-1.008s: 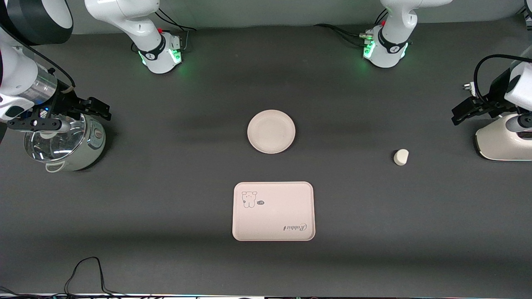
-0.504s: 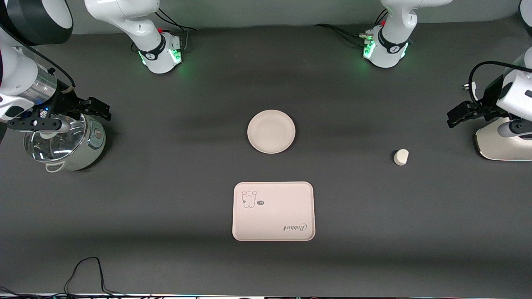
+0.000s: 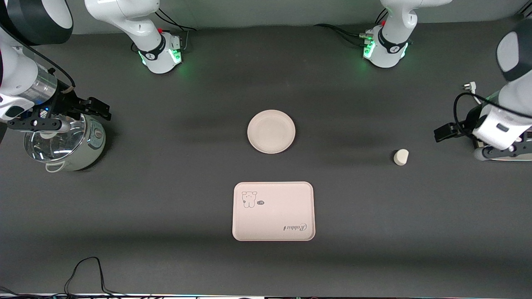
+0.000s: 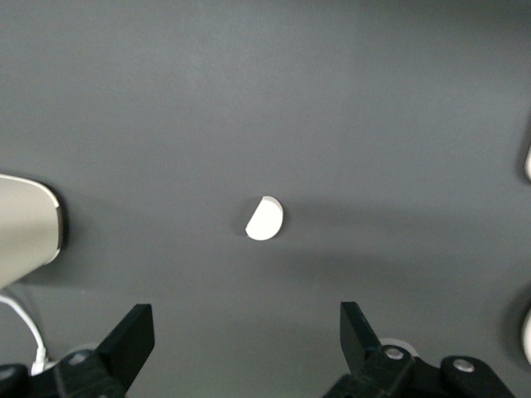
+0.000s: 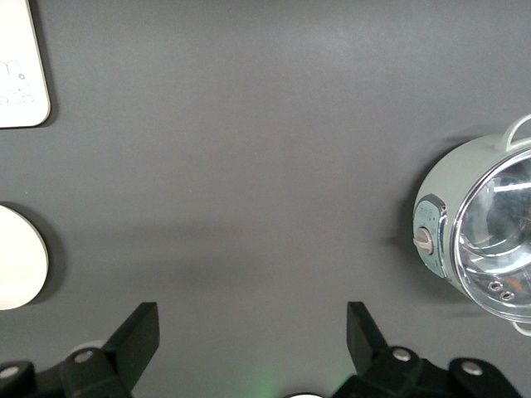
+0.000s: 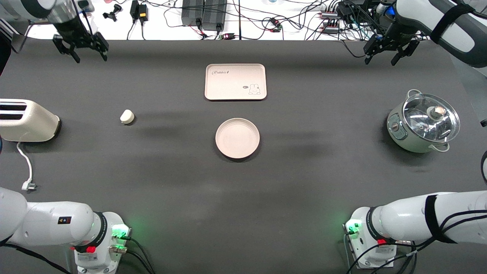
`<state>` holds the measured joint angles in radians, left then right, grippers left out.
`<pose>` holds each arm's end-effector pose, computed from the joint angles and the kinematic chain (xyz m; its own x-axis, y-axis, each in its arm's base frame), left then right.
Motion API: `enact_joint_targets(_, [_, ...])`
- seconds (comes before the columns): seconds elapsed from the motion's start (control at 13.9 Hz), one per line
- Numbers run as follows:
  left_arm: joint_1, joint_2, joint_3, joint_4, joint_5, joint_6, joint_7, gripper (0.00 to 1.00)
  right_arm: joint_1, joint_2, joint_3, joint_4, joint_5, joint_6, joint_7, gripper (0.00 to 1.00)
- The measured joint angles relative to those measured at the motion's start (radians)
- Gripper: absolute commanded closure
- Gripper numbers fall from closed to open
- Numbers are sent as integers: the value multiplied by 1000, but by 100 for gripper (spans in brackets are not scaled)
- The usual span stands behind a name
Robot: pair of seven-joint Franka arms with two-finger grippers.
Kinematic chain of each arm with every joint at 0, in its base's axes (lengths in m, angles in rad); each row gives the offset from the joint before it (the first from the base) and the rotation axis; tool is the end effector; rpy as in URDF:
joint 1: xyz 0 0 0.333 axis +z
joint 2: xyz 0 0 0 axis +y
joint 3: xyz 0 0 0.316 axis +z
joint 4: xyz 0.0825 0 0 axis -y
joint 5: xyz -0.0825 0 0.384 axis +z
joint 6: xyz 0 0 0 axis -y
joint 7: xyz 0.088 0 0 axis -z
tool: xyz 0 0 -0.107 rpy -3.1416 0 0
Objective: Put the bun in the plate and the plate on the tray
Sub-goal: 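Move the left gripper toward the white bun, then lower the left gripper onto the bun and close it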
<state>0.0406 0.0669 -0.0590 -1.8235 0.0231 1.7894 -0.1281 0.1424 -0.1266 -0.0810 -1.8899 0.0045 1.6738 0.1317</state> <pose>0.5706 -0.0079 0.4852 0.9897 0.1043 -0.0976 0.1018 -0.9943 -0.0307 0.5119 0.0300 0.5497 0.9934 -0.0694 -0.0909 -0.0699 -0.9975 -0.0027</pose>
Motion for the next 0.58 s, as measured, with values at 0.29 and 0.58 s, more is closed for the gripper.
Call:
enact_joint_targets(0.29, [29,111,2,-121,0,148,53,0,4,0,1,-1,0,0,0,0])
enact_joint_targets(0.58, [26,170,-14,-285,0,353,57,0,21,-1,2,-1,0,0,0,0])
